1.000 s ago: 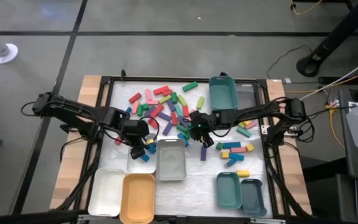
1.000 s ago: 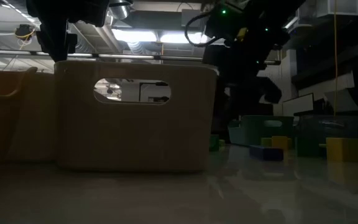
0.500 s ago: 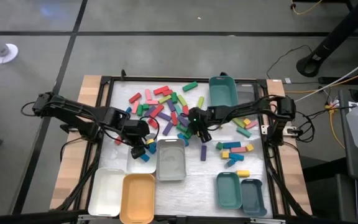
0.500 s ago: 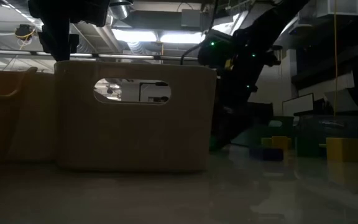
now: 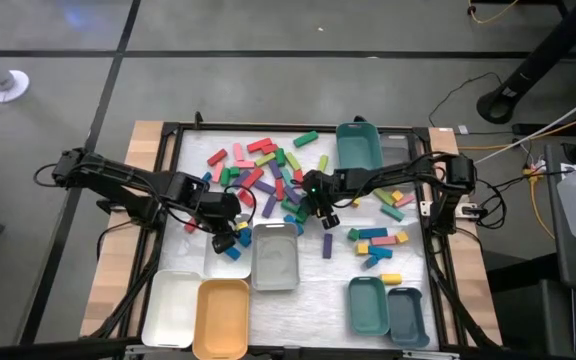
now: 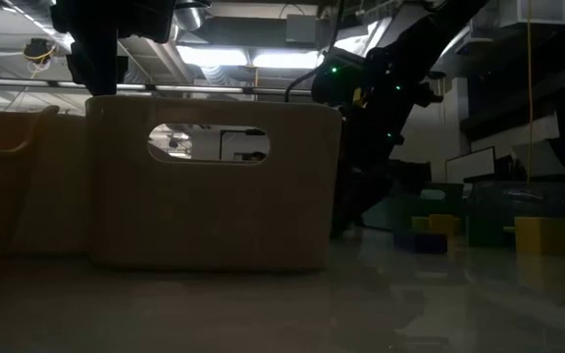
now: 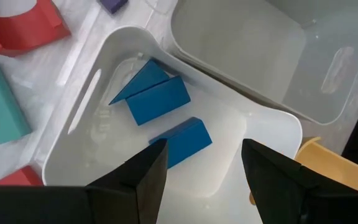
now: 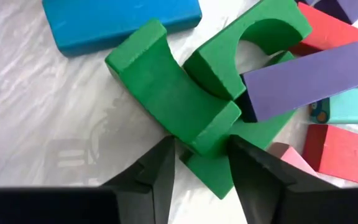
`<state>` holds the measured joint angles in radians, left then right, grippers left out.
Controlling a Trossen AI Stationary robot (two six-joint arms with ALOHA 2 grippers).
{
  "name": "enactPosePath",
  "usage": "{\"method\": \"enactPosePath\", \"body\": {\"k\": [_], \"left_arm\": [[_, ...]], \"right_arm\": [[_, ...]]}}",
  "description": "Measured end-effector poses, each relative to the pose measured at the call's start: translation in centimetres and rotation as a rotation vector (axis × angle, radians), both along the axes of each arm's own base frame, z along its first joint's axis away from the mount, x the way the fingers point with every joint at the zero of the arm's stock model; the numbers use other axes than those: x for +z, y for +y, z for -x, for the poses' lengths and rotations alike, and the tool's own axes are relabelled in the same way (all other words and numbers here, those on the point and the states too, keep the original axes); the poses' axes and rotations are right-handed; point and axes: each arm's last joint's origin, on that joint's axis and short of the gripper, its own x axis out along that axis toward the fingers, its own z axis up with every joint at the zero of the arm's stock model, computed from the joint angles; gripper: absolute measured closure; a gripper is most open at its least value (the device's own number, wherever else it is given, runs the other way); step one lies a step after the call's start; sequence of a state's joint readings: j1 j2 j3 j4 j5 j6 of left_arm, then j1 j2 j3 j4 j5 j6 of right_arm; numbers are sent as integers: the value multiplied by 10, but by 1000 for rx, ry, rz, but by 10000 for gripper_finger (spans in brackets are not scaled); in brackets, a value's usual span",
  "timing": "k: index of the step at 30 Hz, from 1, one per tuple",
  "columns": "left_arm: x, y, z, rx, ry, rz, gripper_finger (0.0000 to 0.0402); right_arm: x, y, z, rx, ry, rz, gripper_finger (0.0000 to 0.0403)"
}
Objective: Sort blocks
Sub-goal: Put the green block into the top green bin
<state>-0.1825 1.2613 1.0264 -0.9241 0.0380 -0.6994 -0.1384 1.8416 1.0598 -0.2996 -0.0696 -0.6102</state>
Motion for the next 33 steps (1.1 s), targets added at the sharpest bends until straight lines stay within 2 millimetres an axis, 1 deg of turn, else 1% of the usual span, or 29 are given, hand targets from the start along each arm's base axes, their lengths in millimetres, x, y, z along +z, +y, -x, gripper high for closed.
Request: {"method": "enactPosePath", "body": {"k": [3,6,11,15,21,25,33], "left_arm": [[0,0,0,0,0,0,208],[0,0,0,0,0,0,208],[0,0,0,0,0,0,208],[0,0,0,0,0,-1,208],[0,0,0,1,0,-1,208],[0,0,0,1,0,-1,208],[0,0,0,1,0,-2,208]], "right_arm": [[0,0,0,-6,5,10,244],[-1,0,1,-22,10,17,224],[6,0,-3,-167,35,-62,185],[14,-1,-6,-225,58,-86,168],[19,-2,-10,-298,32,-123,173],[19,-2,-9,-295,50,-118,184],[18,-6,-5,-365,80,2,192]]}}
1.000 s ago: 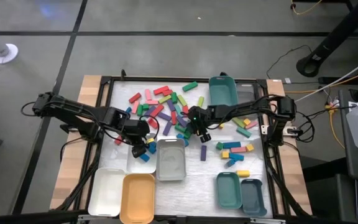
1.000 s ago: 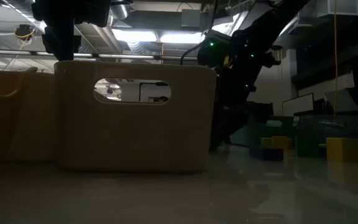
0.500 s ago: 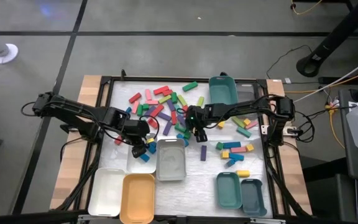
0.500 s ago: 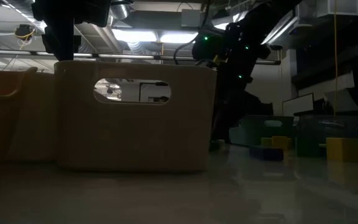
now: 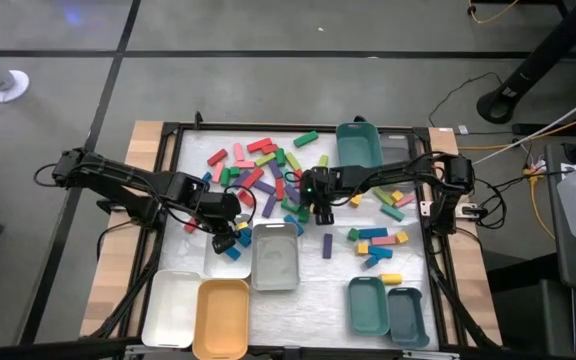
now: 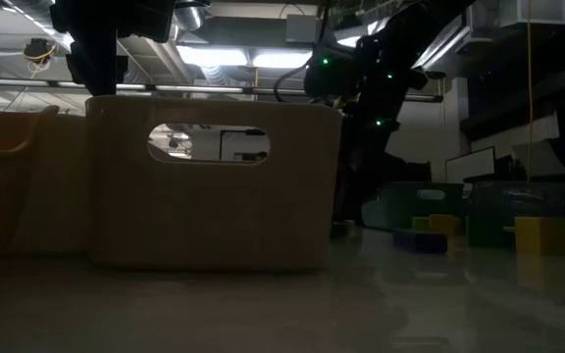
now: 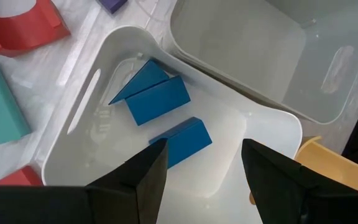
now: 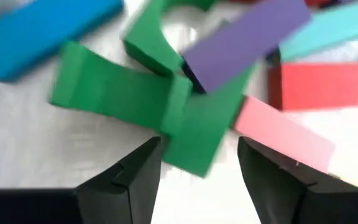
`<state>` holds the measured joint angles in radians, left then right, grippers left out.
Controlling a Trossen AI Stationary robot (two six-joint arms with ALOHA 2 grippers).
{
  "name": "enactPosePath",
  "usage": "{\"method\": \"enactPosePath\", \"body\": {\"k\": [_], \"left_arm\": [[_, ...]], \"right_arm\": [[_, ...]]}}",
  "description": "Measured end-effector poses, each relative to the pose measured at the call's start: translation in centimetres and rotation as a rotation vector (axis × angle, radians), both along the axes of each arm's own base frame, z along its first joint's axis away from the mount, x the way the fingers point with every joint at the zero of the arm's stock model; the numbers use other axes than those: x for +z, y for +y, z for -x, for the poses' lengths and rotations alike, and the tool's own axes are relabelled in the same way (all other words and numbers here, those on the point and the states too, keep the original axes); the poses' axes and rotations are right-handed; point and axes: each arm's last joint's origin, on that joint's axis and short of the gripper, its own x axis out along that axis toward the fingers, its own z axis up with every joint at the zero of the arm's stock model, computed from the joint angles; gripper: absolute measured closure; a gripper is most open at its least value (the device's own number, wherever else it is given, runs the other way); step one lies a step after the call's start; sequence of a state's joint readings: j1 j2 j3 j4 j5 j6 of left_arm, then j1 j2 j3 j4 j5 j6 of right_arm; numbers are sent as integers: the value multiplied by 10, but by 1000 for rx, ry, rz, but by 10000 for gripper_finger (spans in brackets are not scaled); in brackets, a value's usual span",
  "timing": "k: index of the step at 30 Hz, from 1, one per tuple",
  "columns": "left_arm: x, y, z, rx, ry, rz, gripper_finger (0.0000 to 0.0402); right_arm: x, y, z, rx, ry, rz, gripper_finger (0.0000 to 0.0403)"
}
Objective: Sort blocks
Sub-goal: Put the green block into the top green bin
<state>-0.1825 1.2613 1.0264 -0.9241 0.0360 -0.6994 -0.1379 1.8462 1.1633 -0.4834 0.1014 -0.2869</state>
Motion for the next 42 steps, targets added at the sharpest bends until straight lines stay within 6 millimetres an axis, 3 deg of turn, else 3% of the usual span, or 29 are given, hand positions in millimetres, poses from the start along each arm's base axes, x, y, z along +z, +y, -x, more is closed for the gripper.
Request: {"method": "enactPosePath", "body": {"k": [16,26,31,42], "left_arm": [[0,0,0,1,-1,-3,208],[0,7,-2,86,-31,-151,208],[1,16,-5,116,-56,-158,208],[3,56,-9,213,-72,-250,208]], "right_arm": [[-21,-5,-3,-47,51,-55,195],[-19,-4,-3,-43,48,-62,279],[-6,-5,-4,-51,145,-57,279],[63,-11,-13,-59,278,106,276]]}}
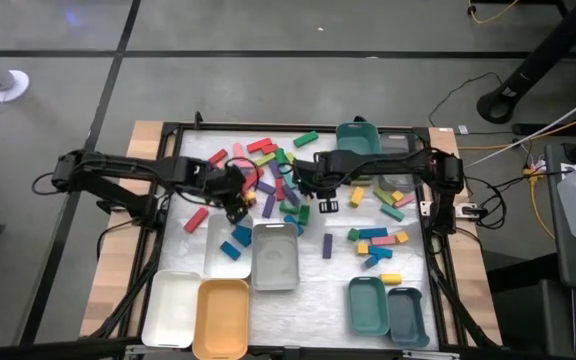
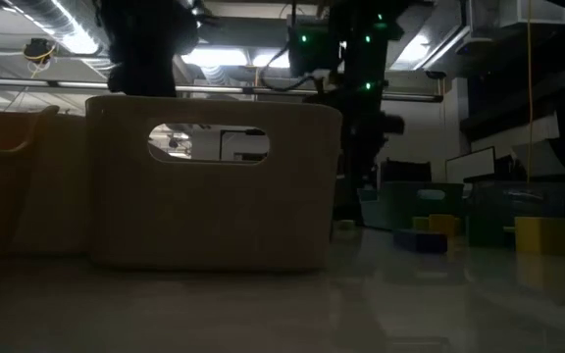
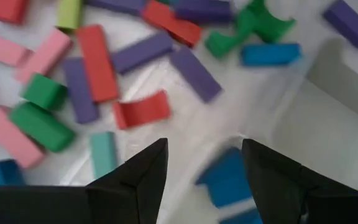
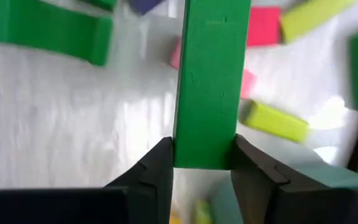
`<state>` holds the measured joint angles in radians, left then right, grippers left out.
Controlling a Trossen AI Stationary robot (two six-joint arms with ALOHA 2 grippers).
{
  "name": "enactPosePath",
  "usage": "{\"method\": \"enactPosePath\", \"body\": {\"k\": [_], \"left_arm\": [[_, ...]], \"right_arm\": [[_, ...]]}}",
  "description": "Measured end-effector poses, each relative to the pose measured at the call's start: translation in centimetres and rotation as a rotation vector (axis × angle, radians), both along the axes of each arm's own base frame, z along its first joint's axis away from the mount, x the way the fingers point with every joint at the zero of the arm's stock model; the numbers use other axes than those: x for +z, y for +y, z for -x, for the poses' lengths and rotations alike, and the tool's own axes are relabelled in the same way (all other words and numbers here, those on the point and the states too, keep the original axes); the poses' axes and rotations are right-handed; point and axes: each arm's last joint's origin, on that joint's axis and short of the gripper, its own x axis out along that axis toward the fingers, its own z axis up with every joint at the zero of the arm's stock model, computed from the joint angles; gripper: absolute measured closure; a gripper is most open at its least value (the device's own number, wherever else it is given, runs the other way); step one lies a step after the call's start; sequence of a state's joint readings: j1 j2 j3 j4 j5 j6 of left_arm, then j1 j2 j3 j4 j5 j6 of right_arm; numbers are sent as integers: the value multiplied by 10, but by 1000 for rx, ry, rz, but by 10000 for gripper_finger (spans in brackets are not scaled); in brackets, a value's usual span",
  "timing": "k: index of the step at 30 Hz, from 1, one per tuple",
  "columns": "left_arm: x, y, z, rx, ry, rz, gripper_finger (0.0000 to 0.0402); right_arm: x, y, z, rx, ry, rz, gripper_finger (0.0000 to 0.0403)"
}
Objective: Sort blocks
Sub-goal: Put the green block into the top green bin
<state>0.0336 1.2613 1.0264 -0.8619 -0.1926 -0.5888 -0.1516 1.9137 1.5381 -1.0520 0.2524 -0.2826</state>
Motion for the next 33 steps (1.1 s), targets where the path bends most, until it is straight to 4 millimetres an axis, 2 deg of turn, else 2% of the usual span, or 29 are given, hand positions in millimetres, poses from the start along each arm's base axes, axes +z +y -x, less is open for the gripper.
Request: {"method": "enactPosePath", "body": {"k": [5,11,15,19,24,33], "left_arm": [[0,31,4,38,27,-51,208],[0,68,14,92,57,-102,208],[1,88,20,135,63,-123,208],[2,104,27,162,63,-151,208],[2,119,36,195,83,-166,208],[2,134,47,231,105,-180,208]], "right_arm": [[23,-4,1,-2,39,55,274],[29,-22,14,-62,132,84,272],[27,-47,25,-153,167,71,272],[26,-82,41,-285,189,41,271],[25,-122,66,-449,187,-66,270],[25,-167,98,-605,161,-115,268]]}}
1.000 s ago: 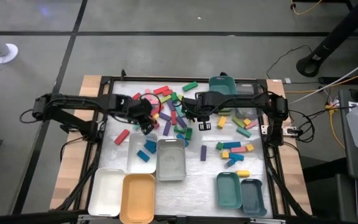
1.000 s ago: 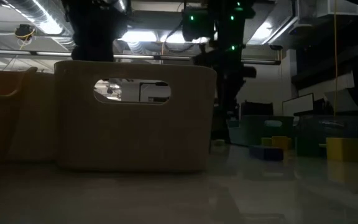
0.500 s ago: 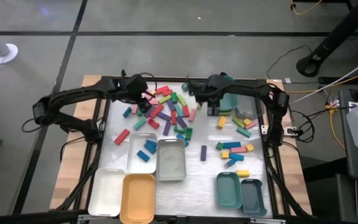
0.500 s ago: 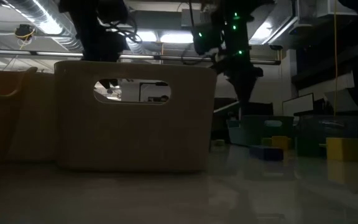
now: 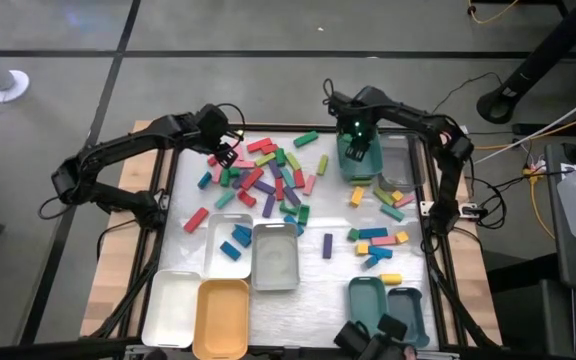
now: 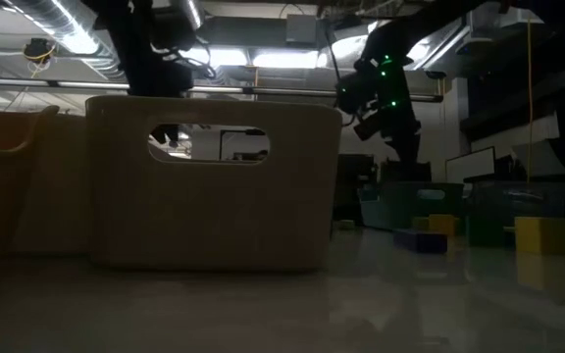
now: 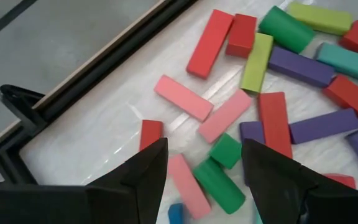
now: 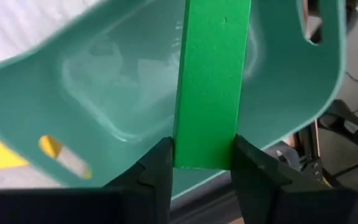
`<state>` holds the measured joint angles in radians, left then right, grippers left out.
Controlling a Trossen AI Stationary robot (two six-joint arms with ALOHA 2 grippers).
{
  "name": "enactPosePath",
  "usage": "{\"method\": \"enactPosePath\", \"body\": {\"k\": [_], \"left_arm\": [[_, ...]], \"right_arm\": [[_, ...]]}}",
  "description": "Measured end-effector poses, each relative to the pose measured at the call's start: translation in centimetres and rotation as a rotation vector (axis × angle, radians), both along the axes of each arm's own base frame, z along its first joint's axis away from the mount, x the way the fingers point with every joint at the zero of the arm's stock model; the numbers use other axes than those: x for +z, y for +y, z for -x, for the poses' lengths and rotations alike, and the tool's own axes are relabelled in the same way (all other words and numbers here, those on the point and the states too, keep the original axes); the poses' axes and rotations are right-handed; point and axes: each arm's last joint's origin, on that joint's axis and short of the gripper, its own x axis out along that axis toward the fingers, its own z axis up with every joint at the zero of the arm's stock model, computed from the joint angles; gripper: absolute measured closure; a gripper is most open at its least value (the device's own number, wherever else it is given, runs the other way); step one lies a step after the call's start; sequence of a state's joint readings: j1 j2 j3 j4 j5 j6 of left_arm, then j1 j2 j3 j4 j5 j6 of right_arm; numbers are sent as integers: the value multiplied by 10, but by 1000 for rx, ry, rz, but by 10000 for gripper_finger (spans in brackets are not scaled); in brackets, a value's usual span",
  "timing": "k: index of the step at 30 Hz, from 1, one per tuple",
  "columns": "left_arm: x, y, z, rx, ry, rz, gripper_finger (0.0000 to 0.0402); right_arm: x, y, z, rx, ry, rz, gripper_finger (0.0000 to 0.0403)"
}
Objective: Sort blocks
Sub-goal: Put the green block into the top green bin, then put the red block into the gray bin
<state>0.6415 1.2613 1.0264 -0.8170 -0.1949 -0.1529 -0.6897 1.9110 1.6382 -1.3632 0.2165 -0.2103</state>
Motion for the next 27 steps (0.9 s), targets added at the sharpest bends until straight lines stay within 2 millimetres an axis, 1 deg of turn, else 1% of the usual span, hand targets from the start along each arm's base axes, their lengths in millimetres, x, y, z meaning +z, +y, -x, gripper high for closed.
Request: {"method": "enactPosePath", "body": {"k": [4,8,13,17,22,27], "left_arm": [[-2,4,1,16,9,7,208],[-12,10,-2,35,42,35,208],[-33,23,-8,49,118,92,208],[-51,36,-12,63,169,128,208],[-74,54,-13,75,220,161,208],[-95,69,-9,84,275,201,208]], "right_arm": [[0,-10,6,-33,-14,12,253],[0,-12,8,-39,-20,4,227],[0,-10,6,-37,-49,-22,192],[-1,-10,5,-39,-81,-49,175],[-1,-10,5,-39,-86,-54,169],[-1,-10,5,-39,-86,-54,169]]}}
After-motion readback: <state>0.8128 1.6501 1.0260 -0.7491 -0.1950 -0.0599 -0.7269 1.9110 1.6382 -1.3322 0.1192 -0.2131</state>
